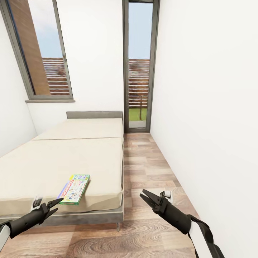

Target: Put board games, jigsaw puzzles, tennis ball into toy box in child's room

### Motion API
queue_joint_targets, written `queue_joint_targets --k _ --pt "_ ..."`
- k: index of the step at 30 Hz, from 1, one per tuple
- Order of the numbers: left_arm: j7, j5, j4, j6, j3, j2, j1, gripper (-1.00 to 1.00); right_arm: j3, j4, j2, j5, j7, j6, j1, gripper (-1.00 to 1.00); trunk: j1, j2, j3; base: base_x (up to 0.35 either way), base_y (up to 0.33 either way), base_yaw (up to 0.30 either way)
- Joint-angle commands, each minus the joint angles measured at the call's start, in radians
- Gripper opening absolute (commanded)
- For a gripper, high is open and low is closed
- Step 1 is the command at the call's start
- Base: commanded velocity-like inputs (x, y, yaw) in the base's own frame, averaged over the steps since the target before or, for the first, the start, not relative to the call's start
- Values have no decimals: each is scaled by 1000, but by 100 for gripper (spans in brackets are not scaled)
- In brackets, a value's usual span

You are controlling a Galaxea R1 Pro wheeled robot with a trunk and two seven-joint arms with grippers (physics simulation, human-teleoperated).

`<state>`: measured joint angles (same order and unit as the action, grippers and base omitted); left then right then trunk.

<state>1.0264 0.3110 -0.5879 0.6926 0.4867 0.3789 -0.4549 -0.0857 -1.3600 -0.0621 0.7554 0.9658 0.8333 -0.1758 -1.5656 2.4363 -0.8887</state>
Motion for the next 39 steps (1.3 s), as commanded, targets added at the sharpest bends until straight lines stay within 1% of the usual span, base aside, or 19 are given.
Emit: queue_joint_targets --k 1,19,28,39 --pt "1 3 0 7 1 0 -1 100 -2 0 -1 1 2 5 -1 100 -4 8 -4 0 0 0" --pt "1 3 0 6 1 -1 -1 100 -2 -1 -1 1 2 4 -1 100 -4 8 -4 2 0 0" --pt "0 3 0 7 1 -1 -1 100 -2 -1 -1 1 2 4 -1 100 -4 8 -4 137 56 0" --pt "0 3 0 6 1 -2 -1 100 -2 -1 -1 1 2 5 -1 100 -4 8 -4 29 10 0"
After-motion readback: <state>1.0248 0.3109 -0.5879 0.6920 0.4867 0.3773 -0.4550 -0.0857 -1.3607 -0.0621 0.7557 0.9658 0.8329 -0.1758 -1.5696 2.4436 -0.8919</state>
